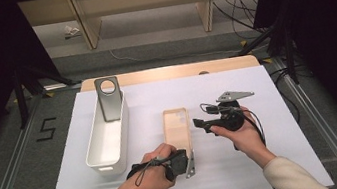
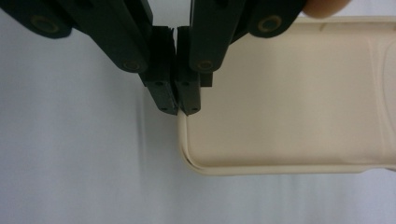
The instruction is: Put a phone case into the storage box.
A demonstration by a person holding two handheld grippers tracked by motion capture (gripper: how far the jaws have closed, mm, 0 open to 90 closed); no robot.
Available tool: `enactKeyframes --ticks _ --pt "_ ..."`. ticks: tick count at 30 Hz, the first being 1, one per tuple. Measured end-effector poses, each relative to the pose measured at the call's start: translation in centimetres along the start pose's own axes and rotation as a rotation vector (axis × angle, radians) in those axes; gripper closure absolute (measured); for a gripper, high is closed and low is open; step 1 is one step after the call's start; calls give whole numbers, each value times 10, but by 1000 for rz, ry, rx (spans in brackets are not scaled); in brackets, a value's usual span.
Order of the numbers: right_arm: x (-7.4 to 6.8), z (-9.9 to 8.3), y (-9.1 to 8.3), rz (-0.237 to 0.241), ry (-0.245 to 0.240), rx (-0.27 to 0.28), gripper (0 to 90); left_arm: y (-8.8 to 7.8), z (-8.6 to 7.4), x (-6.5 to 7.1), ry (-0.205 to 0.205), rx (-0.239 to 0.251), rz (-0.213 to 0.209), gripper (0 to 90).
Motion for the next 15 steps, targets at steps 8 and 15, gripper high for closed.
enactKeyframes --ticks 8,15 --pt "6 6 20 57 60 -2 349 -3 7 2 5 24 2 877" --pt "7 7 29 96 105 -6 444 -5 9 2 17 32 9 877"
Point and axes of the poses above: each handheld gripper's, and its own axes: y roughly forward along the jaws, z roughly out of its top, x roughly to its right, the point moved 2 cm from there along y, roughly forward along the jaws, and after that the axes turned 14 degrees about z, right-handed, at the moved point
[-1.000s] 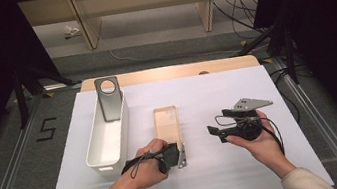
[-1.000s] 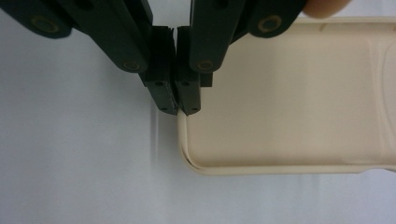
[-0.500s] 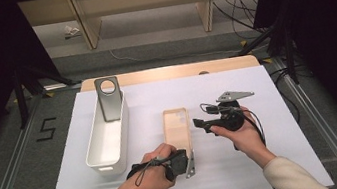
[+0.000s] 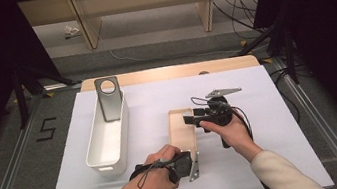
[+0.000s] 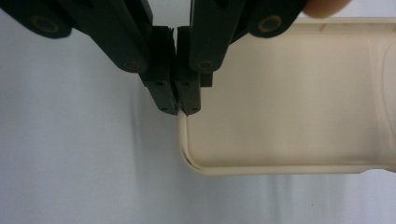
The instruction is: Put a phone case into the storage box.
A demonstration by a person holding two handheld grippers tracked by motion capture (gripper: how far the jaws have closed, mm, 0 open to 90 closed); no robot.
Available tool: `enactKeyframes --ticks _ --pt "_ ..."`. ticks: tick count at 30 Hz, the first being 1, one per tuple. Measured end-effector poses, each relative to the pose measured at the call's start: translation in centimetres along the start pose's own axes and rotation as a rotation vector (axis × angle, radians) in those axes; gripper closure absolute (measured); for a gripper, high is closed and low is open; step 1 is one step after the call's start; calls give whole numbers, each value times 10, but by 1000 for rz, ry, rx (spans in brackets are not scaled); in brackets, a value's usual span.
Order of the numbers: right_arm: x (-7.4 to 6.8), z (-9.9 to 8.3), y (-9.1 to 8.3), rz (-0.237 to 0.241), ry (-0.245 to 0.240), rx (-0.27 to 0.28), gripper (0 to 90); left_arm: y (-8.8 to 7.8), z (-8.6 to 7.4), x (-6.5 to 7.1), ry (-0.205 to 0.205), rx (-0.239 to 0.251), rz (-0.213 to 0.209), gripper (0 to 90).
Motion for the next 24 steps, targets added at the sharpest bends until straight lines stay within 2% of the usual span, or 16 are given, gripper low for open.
enactKeyframes --ticks 11,24 --pt "0 1 -2 36 37 20 705 -2 0 -1 2 6 7 877" --pt "-14 9 -9 57 53 59 801 -1 -1 -3 -8 8 23 876"
Point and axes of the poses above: each handheld gripper's, and its own axes: y roughly forward along the jaws, z roughly out of its top, x roughly to its right, the point moved 2 cm from there along y, roughly forward along the jaws, and after that the axes turned 14 degrees about z, right-handed, at the moved point
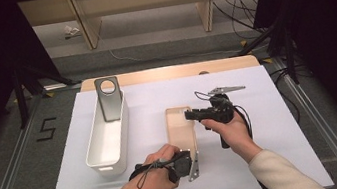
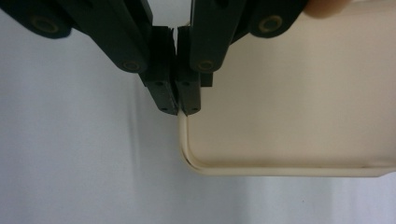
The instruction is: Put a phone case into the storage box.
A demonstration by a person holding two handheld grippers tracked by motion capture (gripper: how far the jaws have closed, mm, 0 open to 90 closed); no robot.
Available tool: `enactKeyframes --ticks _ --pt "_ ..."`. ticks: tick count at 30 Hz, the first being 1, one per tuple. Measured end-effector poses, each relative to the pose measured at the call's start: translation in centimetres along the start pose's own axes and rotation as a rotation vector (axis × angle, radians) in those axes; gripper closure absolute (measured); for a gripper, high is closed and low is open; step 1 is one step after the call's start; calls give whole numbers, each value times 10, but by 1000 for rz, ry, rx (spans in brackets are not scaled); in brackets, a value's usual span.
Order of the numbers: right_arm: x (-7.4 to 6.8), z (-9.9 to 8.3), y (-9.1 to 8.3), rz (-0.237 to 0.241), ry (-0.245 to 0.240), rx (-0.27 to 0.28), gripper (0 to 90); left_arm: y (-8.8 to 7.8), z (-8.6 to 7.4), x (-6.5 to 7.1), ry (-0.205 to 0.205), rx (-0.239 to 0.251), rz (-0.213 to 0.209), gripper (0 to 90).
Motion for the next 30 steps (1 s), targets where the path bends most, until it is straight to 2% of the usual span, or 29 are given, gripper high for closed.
enactKeyframes --ticks 9,10,12,13,15,16,19,21,24,27,30 --pt "-14 7 -4 20 -29 29 821 -1 -3 -4 -34 8 21 871" --pt "-16 8 -5 21 -30 31 821 -1 -3 -4 -43 12 26 868" --pt "-17 9 -6 17 -36 41 822 -1 -4 -5 -90 35 26 856" --pt "-18 10 -7 15 -41 44 822 -1 -5 -6 -96 37 26 835" --pt "-19 11 -10 -14 -66 46 823 -4 -7 -10 -133 74 29 763" --pt "-19 12 -11 -11 -63 52 823 -7 -8 -12 -163 93 25 736" --pt "-18 14 -16 -25 -73 71 822 -14 -16 -22 -291 149 40 626" --pt "-17 15 -20 -28 -74 83 822 -16 -22 -26 -415 208 52 539" --pt "-17 16 -24 -34 -77 95 822 -19 -34 -32 -537 238 67 413" --pt "-17 16 -28 -44 -82 109 821 -21 -46 -34 -608 241 83 300" --pt "-18 15 -32 -49 -85 120 820 -23 -56 -35 -681 249 98 253"
Point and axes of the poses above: each handheld gripper's, and its own axes: y roughly forward along the jaws, z roughly out of its top, x roughly to its right, the point moved 2 cm from there along y, roughly forward along the jaws, and after that the axes turned 14 degrees about z, right-handed, at the moved point
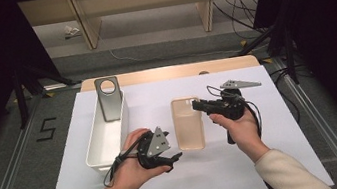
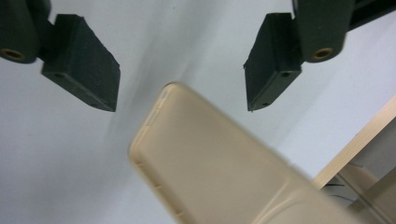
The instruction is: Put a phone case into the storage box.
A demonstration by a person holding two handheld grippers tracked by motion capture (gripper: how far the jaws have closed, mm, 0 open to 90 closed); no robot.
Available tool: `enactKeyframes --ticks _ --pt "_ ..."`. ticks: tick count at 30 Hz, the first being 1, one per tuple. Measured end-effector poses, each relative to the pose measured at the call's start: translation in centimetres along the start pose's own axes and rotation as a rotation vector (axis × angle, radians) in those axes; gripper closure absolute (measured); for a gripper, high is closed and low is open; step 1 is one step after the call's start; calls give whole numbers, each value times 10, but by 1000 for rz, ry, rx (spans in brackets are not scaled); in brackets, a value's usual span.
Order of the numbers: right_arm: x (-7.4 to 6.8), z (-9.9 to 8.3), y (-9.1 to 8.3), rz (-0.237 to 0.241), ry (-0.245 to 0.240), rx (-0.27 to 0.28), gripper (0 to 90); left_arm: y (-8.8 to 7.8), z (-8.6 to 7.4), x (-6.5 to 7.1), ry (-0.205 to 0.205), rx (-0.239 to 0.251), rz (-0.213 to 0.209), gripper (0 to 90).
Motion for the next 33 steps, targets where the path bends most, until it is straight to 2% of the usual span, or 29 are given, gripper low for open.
enactKeyframes --ticks 2,4,11,14,19,24,33 --pt "-1 0 -3 -5 -11 2 820 -1 -4 -3 -47 9 8 245" --pt "-2 0 -6 -8 -19 5 819 -2 -6 -5 -76 11 13 236" --pt "-5 -2 -14 -5 -35 15 819 -4 -10 -12 -157 25 28 215" --pt "-8 -4 -13 7 -36 14 819 -5 -8 -15 -213 45 28 224" --pt "-15 -6 -9 18 -52 5 818 -9 -1 -18 -272 79 29 237" --pt "-21 -7 -3 32 -58 -3 819 -11 7 -21 -360 110 34 260" --pt "-25 -9 -1 37 -59 -4 818 -12 23 -25 -424 144 69 336"
Point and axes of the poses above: each handheld gripper's, and its own axes: y roughly forward along the jaws, z roughly out of its top, x roughly to its right, the point moved 2 cm from there along y, roughly forward along the jaws, and after that the axes turned 14 degrees about z, right-handed, at the moved point
